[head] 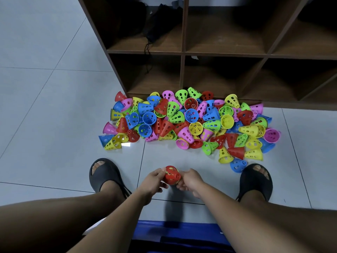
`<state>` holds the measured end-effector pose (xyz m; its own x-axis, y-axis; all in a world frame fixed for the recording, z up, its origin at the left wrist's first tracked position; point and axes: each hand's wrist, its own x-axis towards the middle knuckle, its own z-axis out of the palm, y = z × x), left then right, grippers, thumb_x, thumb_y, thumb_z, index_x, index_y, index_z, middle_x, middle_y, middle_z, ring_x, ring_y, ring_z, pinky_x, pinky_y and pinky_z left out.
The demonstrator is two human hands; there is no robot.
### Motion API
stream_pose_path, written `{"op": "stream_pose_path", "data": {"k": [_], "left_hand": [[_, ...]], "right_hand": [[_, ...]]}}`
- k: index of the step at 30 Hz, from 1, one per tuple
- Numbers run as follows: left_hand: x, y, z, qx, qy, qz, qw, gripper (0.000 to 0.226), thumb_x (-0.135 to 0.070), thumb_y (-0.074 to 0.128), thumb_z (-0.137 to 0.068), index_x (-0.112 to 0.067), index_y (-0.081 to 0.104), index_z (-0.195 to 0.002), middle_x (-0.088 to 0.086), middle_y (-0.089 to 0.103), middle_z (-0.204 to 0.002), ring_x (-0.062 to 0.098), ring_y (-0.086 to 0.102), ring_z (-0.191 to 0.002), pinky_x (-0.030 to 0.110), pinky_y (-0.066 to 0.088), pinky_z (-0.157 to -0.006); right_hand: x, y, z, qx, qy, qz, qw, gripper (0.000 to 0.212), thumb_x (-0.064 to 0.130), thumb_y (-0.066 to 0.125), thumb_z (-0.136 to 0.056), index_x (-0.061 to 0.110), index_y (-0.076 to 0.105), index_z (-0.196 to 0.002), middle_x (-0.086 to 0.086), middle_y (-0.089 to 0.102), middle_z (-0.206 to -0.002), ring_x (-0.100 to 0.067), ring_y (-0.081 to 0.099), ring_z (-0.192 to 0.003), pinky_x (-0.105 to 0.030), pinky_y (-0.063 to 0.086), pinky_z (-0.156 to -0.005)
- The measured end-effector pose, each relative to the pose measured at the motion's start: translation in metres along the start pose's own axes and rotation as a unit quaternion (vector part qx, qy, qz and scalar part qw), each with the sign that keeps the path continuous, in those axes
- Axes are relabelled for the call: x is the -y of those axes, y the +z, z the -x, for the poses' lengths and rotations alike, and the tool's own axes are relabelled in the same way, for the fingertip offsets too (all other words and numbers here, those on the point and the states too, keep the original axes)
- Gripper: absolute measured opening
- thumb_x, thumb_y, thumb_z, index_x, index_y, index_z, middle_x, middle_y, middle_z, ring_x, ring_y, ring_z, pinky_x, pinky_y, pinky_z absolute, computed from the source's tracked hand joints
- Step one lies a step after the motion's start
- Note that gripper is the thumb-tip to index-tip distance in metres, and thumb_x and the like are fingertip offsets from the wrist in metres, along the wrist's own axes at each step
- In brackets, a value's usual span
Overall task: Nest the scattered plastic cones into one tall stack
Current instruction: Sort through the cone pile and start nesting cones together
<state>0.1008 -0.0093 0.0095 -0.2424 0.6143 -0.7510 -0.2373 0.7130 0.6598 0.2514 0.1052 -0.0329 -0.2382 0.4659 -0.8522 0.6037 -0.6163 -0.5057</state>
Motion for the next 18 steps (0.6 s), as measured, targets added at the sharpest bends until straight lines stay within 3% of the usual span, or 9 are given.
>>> {"op": "stream_pose_path", "data": {"k": [2, 4, 7, 10, 14, 18], "left_hand": [[0.001, 0.003, 0.001, -0.016, 0.001, -0.044, 0.999, 0.044, -0.053, 0.050, -0.110, -0.010, 0.061, -0.107, 0.006, 0.074, -0.100, 0.017, 0.068, -0.075, 0.031, 0.045, -0.068], [0.003, 0.006, 0.000, -0.039, 0.001, -0.079, 0.996, 0.048, -0.056, 0.050, -0.108, -0.009, 0.057, -0.110, 0.004, 0.073, -0.105, 0.016, 0.069, -0.077, 0.031, 0.046, -0.068], [0.004, 0.008, -0.005, -0.062, -0.008, -0.070, 0.996, 0.044, -0.061, 0.051, -0.106, -0.019, 0.055, -0.119, 0.002, 0.070, -0.116, 0.020, 0.068, -0.092, 0.035, 0.053, -0.073], [0.006, 0.011, -0.011, -0.060, -0.014, -0.048, 0.997, 0.044, -0.063, 0.045, -0.107, -0.028, 0.050, -0.134, -0.001, 0.063, -0.126, 0.018, 0.066, -0.100, 0.037, 0.058, -0.079], [0.012, 0.019, -0.025, -0.056, -0.051, 0.018, 0.997, 0.044, -0.066, 0.042, -0.107, -0.034, 0.054, -0.135, 0.001, 0.068, -0.126, 0.025, 0.072, -0.110, 0.046, 0.062, -0.092], [0.008, 0.029, -0.036, -0.059, -0.066, 0.061, 0.994, 0.043, -0.062, 0.042, -0.109, -0.029, 0.058, -0.132, 0.006, 0.071, -0.124, 0.027, 0.074, -0.107, 0.033, 0.063, -0.073]], "right_hand": [[-0.001, 0.000, 0.003, 0.013, 0.019, -0.020, 1.000, 0.035, 0.033, 0.053, -0.107, -0.001, 0.065, -0.110, -0.017, 0.070, -0.069, -0.030, 0.071, -0.062, -0.032, 0.059, -0.056], [-0.002, 0.001, 0.008, 0.043, 0.052, -0.058, 0.996, 0.041, 0.040, 0.045, -0.110, 0.003, 0.063, -0.108, -0.024, 0.076, -0.087, -0.035, 0.073, -0.072, -0.041, 0.065, -0.068], [-0.002, 0.004, 0.011, 0.071, 0.089, -0.116, 0.987, 0.052, 0.057, 0.038, -0.110, 0.010, 0.058, -0.117, -0.031, 0.075, -0.111, -0.041, 0.074, -0.089, -0.045, 0.065, -0.077], [-0.003, 0.010, 0.007, 0.078, 0.109, -0.168, 0.977, 0.061, 0.070, 0.040, -0.104, 0.016, 0.058, -0.128, -0.027, 0.075, -0.112, -0.042, 0.074, -0.106, -0.049, 0.064, -0.089], [0.002, 0.013, 0.007, 0.075, 0.128, -0.197, 0.969, 0.059, 0.072, 0.042, -0.102, 0.020, 0.058, -0.124, -0.021, 0.075, -0.112, -0.039, 0.074, -0.104, -0.053, 0.058, -0.103], [0.007, 0.015, 0.001, 0.067, 0.122, -0.179, 0.974, 0.057, 0.069, 0.042, -0.103, 0.020, 0.061, -0.124, -0.015, 0.079, -0.105, -0.035, 0.077, -0.100, -0.050, 0.060, -0.100]]}}
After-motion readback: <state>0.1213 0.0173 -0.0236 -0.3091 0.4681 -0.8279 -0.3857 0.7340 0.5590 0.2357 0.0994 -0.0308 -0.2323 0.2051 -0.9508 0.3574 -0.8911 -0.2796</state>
